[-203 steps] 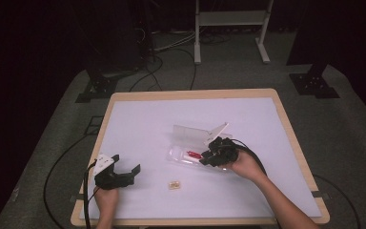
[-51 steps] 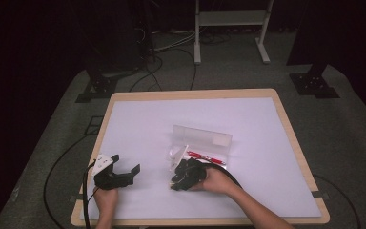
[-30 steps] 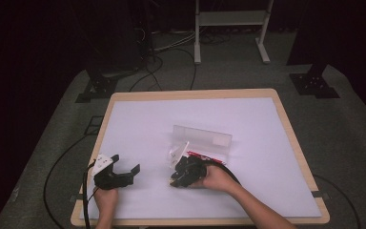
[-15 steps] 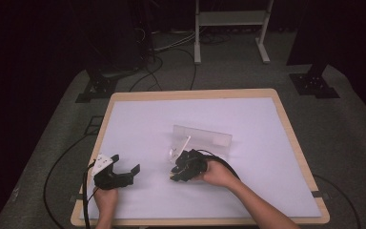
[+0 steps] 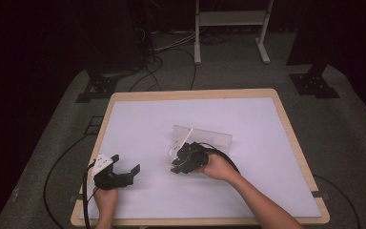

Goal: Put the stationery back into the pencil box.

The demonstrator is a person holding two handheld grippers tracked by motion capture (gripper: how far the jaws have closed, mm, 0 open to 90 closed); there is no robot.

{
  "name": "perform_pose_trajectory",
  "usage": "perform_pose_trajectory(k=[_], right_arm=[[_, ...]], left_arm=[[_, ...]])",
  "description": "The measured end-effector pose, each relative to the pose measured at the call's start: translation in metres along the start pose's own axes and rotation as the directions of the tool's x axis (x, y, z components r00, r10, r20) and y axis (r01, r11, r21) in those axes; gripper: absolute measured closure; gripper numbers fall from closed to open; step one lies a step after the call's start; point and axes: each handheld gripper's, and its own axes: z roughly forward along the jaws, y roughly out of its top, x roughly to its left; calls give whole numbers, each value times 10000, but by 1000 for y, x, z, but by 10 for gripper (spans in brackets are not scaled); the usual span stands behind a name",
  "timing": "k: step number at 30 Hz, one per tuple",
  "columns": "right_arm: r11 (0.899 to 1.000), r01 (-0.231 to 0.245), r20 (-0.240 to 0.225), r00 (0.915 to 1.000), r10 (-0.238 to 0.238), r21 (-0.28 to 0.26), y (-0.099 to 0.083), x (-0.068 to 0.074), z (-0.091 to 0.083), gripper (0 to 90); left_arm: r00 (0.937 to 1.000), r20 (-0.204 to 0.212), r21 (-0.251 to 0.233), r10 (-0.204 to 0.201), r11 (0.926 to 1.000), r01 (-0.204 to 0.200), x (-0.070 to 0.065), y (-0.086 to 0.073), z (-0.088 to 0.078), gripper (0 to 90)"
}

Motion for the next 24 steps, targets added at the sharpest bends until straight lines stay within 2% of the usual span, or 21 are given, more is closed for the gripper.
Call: perform_pose_trajectory(k=[24], right_arm=[[9999,-100,376,9992,105,-136,9,-12,-10,677]], left_arm=[[10000,4,-6,23,10000,-23,0,0,0,0]])
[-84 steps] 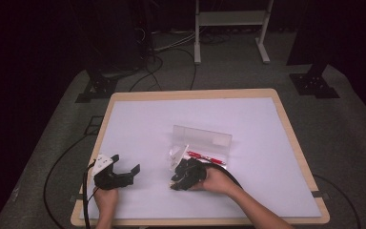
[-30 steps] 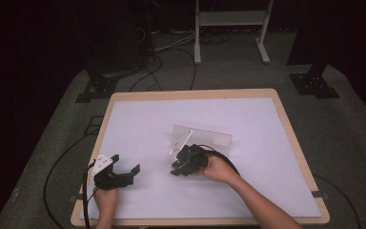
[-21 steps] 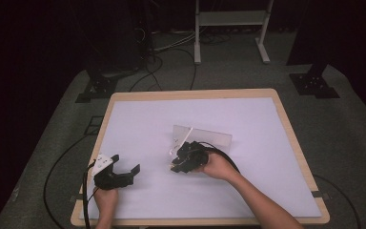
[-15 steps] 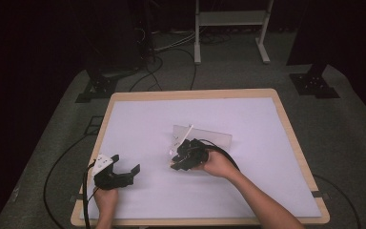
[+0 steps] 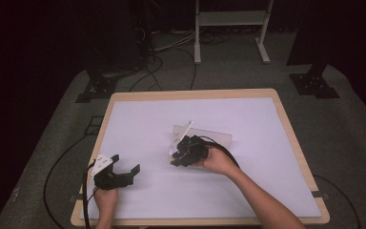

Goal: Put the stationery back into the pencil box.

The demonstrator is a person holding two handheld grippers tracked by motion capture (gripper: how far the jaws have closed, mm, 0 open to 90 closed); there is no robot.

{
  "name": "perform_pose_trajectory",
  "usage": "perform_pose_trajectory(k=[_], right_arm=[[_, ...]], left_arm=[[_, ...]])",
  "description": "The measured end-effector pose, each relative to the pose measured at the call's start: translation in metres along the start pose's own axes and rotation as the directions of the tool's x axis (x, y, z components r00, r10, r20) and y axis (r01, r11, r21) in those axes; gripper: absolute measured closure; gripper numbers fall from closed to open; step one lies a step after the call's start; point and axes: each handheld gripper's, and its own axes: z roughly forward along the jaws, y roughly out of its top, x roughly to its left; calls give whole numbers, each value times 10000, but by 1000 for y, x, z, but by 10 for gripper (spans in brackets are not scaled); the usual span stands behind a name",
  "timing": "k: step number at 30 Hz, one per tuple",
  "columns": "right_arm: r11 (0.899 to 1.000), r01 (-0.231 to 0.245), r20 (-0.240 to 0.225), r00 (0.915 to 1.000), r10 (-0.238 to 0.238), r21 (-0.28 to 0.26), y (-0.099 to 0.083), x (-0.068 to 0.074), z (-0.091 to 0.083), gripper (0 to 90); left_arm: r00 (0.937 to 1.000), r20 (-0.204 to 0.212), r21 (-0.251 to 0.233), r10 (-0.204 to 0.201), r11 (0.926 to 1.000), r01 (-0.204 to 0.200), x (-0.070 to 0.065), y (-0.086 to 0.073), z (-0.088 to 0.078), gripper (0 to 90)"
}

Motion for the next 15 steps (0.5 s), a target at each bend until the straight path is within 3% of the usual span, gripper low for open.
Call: perform_pose_trajectory(k=[15], right_arm=[[9998,-223,199,9996,223,-8,-2,-8,1,677]], left_arm=[[10000,7,30,42,10000,-42,0,0,0,0]])
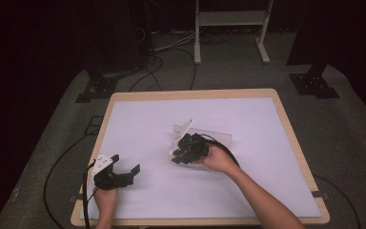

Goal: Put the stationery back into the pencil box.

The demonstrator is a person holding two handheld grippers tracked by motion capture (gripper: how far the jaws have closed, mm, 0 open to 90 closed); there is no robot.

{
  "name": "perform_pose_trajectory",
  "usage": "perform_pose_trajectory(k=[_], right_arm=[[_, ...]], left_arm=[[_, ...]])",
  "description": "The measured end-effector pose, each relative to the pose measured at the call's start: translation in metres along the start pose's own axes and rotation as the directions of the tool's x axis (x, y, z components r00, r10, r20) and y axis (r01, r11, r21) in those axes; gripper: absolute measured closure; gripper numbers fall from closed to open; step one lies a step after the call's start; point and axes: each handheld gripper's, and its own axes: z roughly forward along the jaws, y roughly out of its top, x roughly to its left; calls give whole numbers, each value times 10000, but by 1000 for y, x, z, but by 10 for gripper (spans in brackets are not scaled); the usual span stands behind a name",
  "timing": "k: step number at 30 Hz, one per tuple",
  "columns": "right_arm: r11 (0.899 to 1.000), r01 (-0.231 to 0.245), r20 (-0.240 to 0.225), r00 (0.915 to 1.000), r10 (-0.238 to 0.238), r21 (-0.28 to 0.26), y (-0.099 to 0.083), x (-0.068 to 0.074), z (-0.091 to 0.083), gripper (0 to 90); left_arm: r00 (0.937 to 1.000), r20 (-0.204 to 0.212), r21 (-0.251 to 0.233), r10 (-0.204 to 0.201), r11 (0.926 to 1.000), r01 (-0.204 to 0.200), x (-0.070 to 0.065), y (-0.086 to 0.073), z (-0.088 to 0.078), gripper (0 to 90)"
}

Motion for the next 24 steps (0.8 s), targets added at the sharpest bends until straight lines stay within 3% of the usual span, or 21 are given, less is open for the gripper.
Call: perform_pose_trajectory(k=[24], right_arm=[[9999,-144,290,9995,142,51,6,-15,1,677]], left_arm=[[10000,12,-6,-11,10000,11,0,0,0,0]])
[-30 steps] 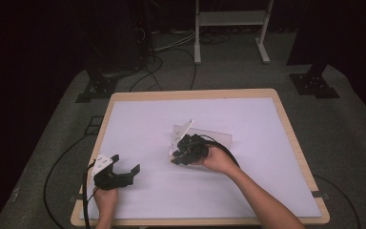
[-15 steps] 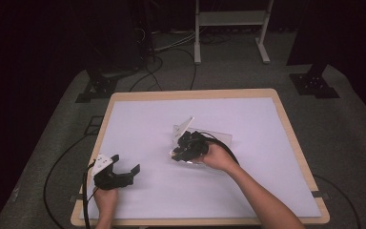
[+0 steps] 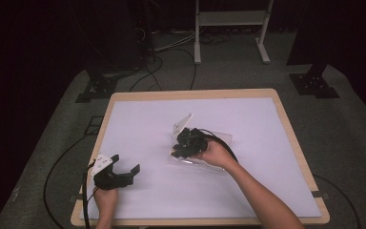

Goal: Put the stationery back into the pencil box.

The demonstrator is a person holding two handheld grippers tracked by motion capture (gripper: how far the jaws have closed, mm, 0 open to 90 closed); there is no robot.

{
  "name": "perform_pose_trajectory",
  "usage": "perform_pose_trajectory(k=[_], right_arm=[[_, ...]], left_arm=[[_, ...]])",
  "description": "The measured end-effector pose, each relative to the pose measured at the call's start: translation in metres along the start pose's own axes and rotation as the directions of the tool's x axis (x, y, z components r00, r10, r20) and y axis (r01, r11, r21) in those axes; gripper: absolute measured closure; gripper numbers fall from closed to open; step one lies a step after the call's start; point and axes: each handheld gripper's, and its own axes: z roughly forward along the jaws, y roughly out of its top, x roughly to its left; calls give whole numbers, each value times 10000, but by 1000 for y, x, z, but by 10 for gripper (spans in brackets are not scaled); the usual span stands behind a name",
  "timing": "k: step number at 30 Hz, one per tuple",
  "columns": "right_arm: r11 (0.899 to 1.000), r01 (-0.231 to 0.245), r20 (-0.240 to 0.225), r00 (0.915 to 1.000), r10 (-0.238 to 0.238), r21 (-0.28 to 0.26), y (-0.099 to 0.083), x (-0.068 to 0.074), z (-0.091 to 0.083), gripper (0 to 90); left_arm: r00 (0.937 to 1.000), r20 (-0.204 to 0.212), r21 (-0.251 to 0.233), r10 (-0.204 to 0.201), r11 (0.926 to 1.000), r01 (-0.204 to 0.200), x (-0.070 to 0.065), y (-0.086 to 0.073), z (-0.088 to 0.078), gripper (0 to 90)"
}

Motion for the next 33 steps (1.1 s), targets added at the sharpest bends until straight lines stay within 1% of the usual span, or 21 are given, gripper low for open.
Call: perform_pose_trajectory(k=[9,14,17,21,23,28,30,33], right_arm=[[9999,-137,97,9999,136,24,-2,-8,6,677],[9997,-240,79,9997,239,86,-4,-11,10,677],[9997,-212,94,9997,211,99,-4,-13,13,677],[9994,-338,50,9994,337,107,-5,-14,16,677],[9995,-282,43,9996,282,135,-5,-15,17,677],[9993,-354,28,9994,354,137,-6,-18,22,677],[9988,-453,22,9990,452,192,-6,-19,24,677],[9989,-447,41,9990,447,171,-7,-20,25,677]], left_arm=[[10000,6,-18,-92,10000,92,0,0,0,0],[9999,-12,-6,-104,9999,104,0,0,1,0],[10000,-28,19,-74,10000,74,0,0,1,0],[9999,-28,6,-97,10000,97,1,0,1,0],[9999,-28,13,-113,9999,113,1,0,1,0],[9999,-26,25,-100,9999,100,1,0,1,0],[9999,-26,29,-97,9999,97,1,0,1,0],[9999,-26,9,-101,9999,101,1,0,1,0]])
